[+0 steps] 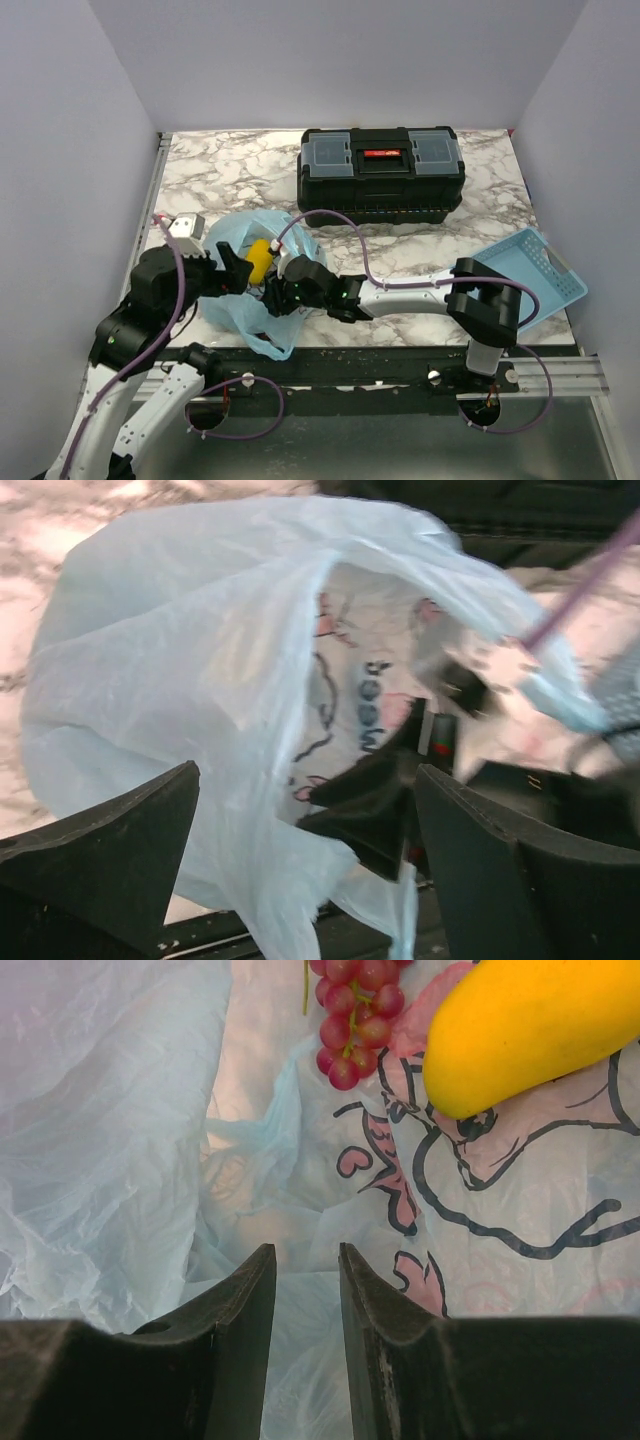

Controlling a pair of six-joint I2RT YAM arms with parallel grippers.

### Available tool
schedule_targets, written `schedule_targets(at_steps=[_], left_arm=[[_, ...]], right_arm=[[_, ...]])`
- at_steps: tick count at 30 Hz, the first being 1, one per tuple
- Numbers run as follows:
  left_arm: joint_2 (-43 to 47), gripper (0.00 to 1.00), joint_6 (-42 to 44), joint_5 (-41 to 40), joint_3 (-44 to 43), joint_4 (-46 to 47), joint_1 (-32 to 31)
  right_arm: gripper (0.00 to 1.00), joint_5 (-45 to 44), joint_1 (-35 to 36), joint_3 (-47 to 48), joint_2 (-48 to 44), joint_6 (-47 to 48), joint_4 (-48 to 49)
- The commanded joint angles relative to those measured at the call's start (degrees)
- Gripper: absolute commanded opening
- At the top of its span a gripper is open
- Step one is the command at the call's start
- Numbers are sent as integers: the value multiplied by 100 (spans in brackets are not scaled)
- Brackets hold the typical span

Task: Take the fake fruits out of the plastic bag
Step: Adjust the plastic bag at the center of the board.

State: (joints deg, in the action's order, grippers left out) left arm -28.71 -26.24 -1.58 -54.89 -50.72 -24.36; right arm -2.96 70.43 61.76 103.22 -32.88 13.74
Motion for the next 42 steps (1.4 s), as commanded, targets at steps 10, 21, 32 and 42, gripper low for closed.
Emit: schedule_targets(at_steps=[10, 21, 32, 42], left_arm=[[-465, 56, 533, -1518, 1246, 1604, 28], [11, 0, 1050, -1198, 1741, 2010, 27], [212, 0, 1299, -725, 1846, 2195, 28], [378, 0, 1411, -537, 1876, 2330, 28]], right_arm=[[35, 65, 26, -249, -132, -247, 284], [35, -26, 398, 176, 476, -19, 22], [56, -1537, 363, 502, 9, 61, -634], [59, -3081, 221, 1134, 136, -321, -1114]])
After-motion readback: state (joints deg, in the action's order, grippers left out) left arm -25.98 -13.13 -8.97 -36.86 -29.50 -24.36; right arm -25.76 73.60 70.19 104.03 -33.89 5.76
